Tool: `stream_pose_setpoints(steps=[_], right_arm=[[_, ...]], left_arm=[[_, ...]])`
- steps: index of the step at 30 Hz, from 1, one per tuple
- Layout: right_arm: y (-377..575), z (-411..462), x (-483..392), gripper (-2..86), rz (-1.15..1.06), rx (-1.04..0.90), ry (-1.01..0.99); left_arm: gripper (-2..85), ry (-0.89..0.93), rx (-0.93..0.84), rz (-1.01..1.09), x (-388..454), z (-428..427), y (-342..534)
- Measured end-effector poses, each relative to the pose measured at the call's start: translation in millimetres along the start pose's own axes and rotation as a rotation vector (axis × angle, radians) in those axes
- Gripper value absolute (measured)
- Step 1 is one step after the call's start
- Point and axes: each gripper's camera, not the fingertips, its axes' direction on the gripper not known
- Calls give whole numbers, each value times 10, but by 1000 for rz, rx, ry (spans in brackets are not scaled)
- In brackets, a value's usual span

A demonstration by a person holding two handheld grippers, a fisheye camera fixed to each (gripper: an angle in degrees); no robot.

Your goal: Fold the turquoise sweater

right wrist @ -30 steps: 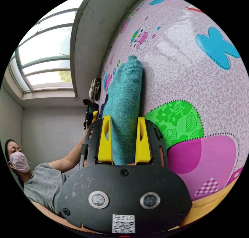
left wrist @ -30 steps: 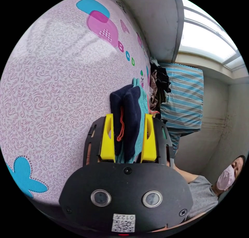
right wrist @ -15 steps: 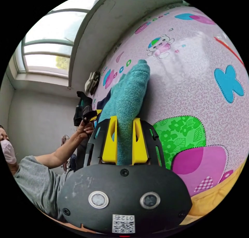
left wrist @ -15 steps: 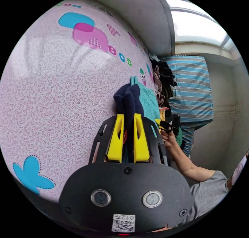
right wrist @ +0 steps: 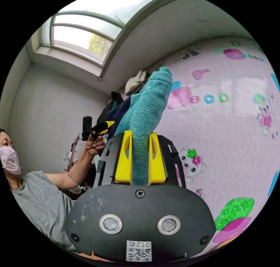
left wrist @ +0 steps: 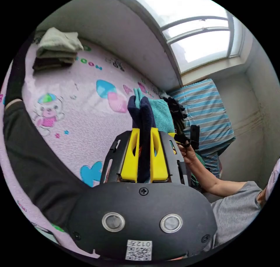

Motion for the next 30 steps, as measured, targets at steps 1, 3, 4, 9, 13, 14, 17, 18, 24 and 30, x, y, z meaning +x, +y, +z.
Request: stream_pose_setpoints(steps=[1, 3, 4, 9, 13, 14, 17, 18, 24, 30], right_arm=[[-228, 189, -222, 85, -32, -11, -23], [-577, 511, -582, 85, -86, -32, -60], [-815, 757, -841, 85, -123, -48, -84], [-1684, 1939, -1818, 85, -228, -118, -209], [-2246, 3056, -2567, 85, -250, -194, -324], [-2368, 3339, -2750, 85, -246, -206, -354], [-2614, 3949, -3142, 85, -252, -229, -383], [-2658, 4059, -3210, 85, -254, -235, -385], [-3032, 4900, -3671, 86, -275, -318, -350], [-3319, 5315, -3792, 86, -295, -365, -290]], left_arm=[[68, -14, 44, 2, -53, -356, -11], [68, -43, 110, 6, -148, -917, -27], [68, -67, 150, 11, -217, -1301, -37], [68, -220, 290, 6, -532, -2852, -44], [69, -398, 372, -9, -736, -4022, 8], [69, -412, 383, -15, -775, -4166, 19], [69, -459, 437, -57, -1001, -4786, 84], [69, -463, 456, -81, -1112, -4978, 117], [71, -456, 497, -205, -1734, -5478, 259], [71, -436, 462, -252, -2142, -5557, 203]])
